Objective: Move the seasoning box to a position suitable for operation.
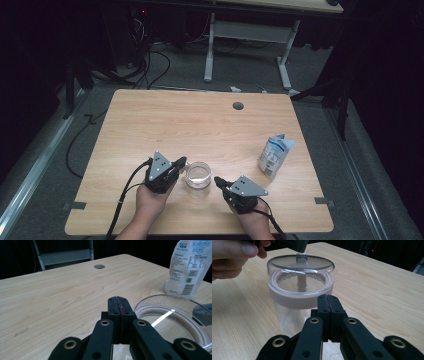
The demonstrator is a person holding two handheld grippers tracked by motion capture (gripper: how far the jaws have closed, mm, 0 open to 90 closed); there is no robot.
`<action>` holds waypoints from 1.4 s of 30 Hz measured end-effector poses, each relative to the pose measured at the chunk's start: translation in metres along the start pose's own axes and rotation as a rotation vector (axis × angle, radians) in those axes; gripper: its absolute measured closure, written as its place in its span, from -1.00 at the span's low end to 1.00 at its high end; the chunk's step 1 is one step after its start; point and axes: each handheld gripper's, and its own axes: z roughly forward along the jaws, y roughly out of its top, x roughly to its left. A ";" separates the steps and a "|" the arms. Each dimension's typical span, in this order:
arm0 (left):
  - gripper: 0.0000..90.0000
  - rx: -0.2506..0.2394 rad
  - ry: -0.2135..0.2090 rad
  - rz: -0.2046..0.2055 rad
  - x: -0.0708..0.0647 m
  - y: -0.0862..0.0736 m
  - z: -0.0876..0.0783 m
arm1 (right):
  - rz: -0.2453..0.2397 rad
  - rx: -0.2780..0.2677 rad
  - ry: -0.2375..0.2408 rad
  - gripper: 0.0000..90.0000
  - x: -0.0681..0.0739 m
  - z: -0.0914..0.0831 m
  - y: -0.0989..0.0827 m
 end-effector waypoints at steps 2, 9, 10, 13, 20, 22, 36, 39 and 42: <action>1.00 -0.003 0.000 -0.006 0.000 0.000 0.000 | 0.000 -0.001 0.000 0.99 0.001 0.000 0.001; 1.00 -0.002 0.001 -0.018 0.002 0.000 0.000 | -0.003 -0.015 0.007 0.99 0.002 0.002 0.004; 1.00 -0.003 0.001 -0.019 0.002 0.000 0.000 | -0.010 -0.015 0.007 0.99 0.003 0.002 0.004; 1.00 -0.003 0.000 -0.022 0.002 0.000 0.000 | -0.013 -0.022 0.006 0.99 0.004 0.002 0.005; 1.00 -0.008 -0.001 -0.027 0.002 0.000 0.000 | -0.011 -0.028 0.013 0.99 0.004 0.001 0.007; 1.00 -0.008 -0.002 -0.028 0.002 0.000 0.000 | -0.015 -0.026 0.012 0.99 0.005 0.001 0.007; 0.94 -0.003 -0.020 -0.055 -0.001 -0.001 -0.025 | -0.027 -0.044 0.016 0.99 0.008 -0.001 0.011; 0.94 0.001 -0.019 -0.067 0.001 -0.005 -0.036 | -0.020 -0.050 0.018 0.99 0.008 -0.002 0.012; 0.94 0.014 -0.024 -0.079 0.000 -0.012 -0.044 | -0.022 -0.053 0.020 0.99 0.009 -0.003 0.014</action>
